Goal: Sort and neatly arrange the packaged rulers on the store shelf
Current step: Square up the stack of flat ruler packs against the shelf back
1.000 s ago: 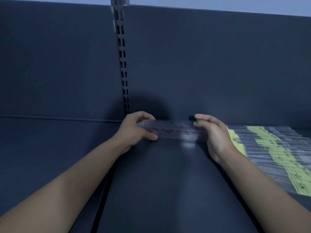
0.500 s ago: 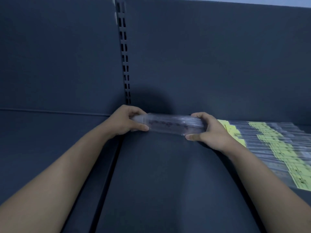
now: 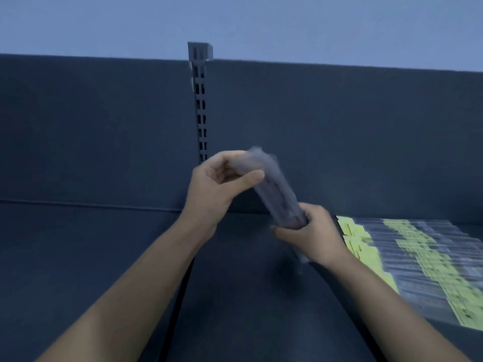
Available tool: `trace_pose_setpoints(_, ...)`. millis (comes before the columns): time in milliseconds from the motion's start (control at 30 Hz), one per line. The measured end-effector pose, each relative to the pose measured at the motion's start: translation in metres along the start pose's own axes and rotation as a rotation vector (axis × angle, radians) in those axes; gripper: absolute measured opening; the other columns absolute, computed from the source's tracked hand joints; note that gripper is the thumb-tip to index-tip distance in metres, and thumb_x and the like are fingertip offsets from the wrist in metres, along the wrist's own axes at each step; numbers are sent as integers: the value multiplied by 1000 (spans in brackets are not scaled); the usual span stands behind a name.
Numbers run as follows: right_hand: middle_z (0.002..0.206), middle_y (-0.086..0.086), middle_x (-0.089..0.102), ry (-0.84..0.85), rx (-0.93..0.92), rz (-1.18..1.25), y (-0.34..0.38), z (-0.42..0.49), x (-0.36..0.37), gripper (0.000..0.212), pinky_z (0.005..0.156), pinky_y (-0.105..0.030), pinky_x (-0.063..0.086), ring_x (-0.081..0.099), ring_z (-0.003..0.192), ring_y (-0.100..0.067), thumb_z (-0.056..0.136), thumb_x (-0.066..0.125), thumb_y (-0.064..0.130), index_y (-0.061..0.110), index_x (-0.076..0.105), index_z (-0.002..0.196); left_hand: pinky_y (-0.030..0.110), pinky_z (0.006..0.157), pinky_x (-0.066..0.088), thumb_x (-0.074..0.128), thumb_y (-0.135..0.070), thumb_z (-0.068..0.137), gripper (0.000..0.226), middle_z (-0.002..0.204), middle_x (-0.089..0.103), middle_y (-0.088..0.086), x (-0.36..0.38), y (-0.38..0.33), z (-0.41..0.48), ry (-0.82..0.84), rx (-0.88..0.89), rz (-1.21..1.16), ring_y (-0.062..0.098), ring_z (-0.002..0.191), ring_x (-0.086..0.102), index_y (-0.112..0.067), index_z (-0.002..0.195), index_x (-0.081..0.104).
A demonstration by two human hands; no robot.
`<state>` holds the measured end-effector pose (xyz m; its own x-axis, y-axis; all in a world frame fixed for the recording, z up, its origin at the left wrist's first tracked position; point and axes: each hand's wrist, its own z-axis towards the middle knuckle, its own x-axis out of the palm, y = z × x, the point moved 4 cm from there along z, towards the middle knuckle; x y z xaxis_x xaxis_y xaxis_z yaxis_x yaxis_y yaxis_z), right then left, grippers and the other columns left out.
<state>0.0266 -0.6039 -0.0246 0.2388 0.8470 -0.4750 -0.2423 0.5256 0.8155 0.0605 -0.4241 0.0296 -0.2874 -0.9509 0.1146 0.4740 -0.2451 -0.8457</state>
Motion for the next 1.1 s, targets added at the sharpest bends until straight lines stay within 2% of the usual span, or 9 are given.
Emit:
trace_pose_setpoints(133, 67, -5, 69, -55, -43, 541, 28, 2, 19, 8, 57, -27, 51, 65, 63, -16, 75, 71, -7, -4, 66, 79, 24, 80, 54, 85, -21, 64, 59, 104, 73, 3, 35, -4, 2, 159, -143, -9, 17, 99, 69, -10, 117, 61)
trace_pose_setpoints(267, 86, -5, 74, -1, -64, 668, 32, 2, 27, 24, 65, -16, 52, 71, 82, -12, 79, 62, -15, -7, 66, 102, 16, 70, 53, 85, -16, 69, 41, 93, 74, -8, 50, 9, 3, 166, -151, 147, 7, 88, 71, -17, 105, 65)
trace_pose_setpoints(400, 84, -5, 70, 8, -64, 569, 16, 1, 29, 31, 61, -15, 51, 69, 78, -5, 78, 57, -23, -6, 64, 101, 13, 71, 52, 85, -16, 70, 41, 97, 73, -15, 51, 29, -3, 231, -162, 224, 2, 91, 69, -25, 104, 63)
trace_pose_setpoints(600, 81, 7, 74, 82, -77, 462, 4, 3, 42, 39, 61, -14, 51, 70, 80, -6, 73, 66, -14, 13, 65, 100, 7, 76, 48, 83, -18, 73, 51, 105, 66, -25, 49, 36, -4, 178, -114, 267, -7, 99, 63, -35, 111, 54)
trace_pose_setpoints(700, 67, 12, 70, -2, -71, 359, 1, 4, 47, 29, 55, -14, 49, 67, 68, 0, 79, 59, -10, 18, 65, 85, 10, 76, 51, 79, -14, 75, 45, 100, 67, -22, 51, 45, -7, 77, -96, 287, -5, 96, 64, -30, 110, 55)
trace_pose_setpoints(833, 61, 18, 64, -165, -29, 124, -5, 3, 41, 24, 49, -15, 41, 59, 59, 2, 72, 66, 11, 31, 54, 74, 12, 60, 51, 77, -16, 69, 32, 82, 69, -17, 51, 46, -7, -104, -96, 290, -1, 75, 67, -23, 94, 58)
trace_pose_setpoints(933, 61, 10, 56, -198, -89, -293, -6, 6, 23, 29, 46, -24, 36, 51, 54, -10, 69, 63, 20, 31, 37, 76, 26, 65, 58, 79, -33, 64, 31, 79, 72, -11, 37, 42, -2, -202, -160, 244, 5, 77, 70, -19, 88, 65)
trace_pose_setpoints(1033, 59, 10, 46, -154, -125, -516, -7, 9, 18, 31, 44, -26, 25, 42, 51, -17, 72, 58, 17, 27, 28, 76, 48, 79, 59, 80, -20, 70, 21, 83, 75, 4, 32, 45, -4, -182, -277, 135, 19, 82, 72, -11, 85, 69)
trace_pose_setpoints(1100, 62, 10, 48, -116, -111, -523, -10, 9, 18, 28, 47, -29, 30, 46, 56, -20, 73, 60, 19, 24, 33, 80, 48, 77, 59, 79, -14, 74, 13, 81, 74, 5, 32, 44, -5, -179, -280, 162, 19, 80, 72, -11, 81, 68)
